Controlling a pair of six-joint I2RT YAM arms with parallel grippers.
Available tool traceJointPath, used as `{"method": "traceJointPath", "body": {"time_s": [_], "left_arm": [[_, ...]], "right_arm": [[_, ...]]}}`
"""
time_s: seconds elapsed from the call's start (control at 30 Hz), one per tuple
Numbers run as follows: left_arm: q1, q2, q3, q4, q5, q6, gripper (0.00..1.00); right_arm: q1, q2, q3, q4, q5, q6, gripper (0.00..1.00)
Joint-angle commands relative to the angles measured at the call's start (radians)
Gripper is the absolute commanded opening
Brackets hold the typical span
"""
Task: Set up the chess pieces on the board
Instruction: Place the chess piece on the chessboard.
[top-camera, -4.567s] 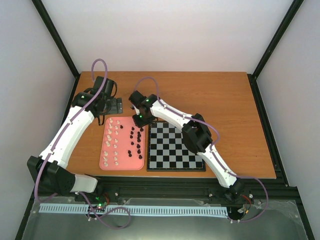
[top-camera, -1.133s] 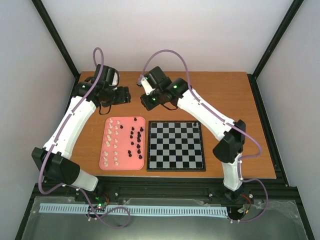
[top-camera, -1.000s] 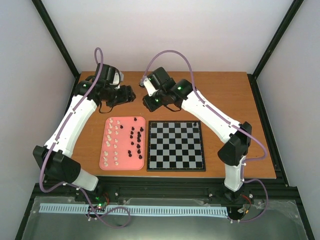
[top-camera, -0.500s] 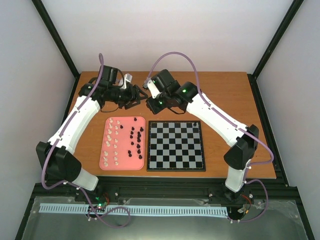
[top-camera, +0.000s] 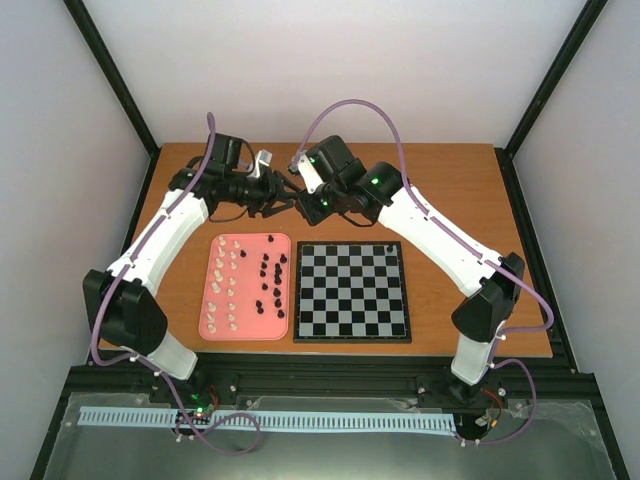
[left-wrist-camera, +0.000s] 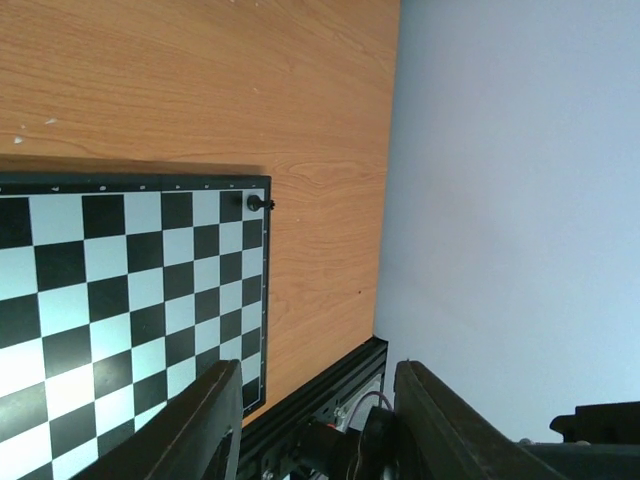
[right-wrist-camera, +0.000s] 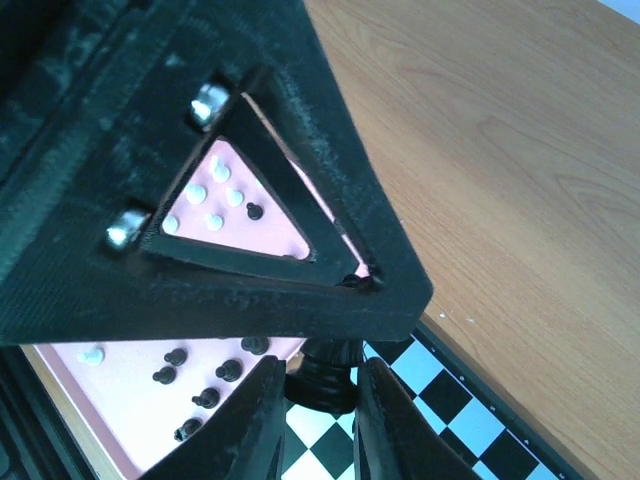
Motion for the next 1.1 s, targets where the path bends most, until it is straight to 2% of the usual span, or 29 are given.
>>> {"method": "traceJointPath", "body": {"time_s": [0.0, 0.2, 0.43, 0.53, 0.8, 0.83, 0.93, 1.07], "left_arm": [[0.005, 0.020, 0.026, 0.052, 0.042, -0.046, 0.41], [0.005, 0.026, 0.034, 0.052, 0.048, -0.048, 0.25], [0.006, 0.022, 0.027, 0.049, 0.067, -0.052, 0.14], [0.005, 0.018, 0.021, 0.045, 0.069, -0.052, 0.02], [0.006, 0.010, 0.006, 0.050, 0.056, -0.042, 0.01], [0.006, 0.007, 0.003, 0.053, 0.052, -0.039, 0.01], [0.005, -0.002, -0.003, 0.074, 0.041, -0.032, 0.01], [0.006, 0.000, 0.005, 0.079, 0.023, -0.019, 0.01]], "right_arm": [[-0.001, -0.019, 0.028, 0.000, 0.019, -0.023, 0.22], [-0.001, -0.016, 0.022, 0.000, 0.023, -0.028, 0.22], [-0.002, -0.007, 0.013, 0.015, 0.035, -0.023, 0.22], [-0.002, 0.001, 0.011, 0.020, 0.036, -0.022, 0.22], [-0.002, 0.007, 0.013, 0.021, 0.058, -0.014, 0.22], [-0.002, 0.008, 0.013, 0.019, 0.064, -0.013, 0.23], [-0.002, -0.001, 0.011, 0.015, 0.081, -0.008, 0.41], [-0.004, -0.023, -0.004, 0.029, 0.097, -0.007, 0.54]]}}
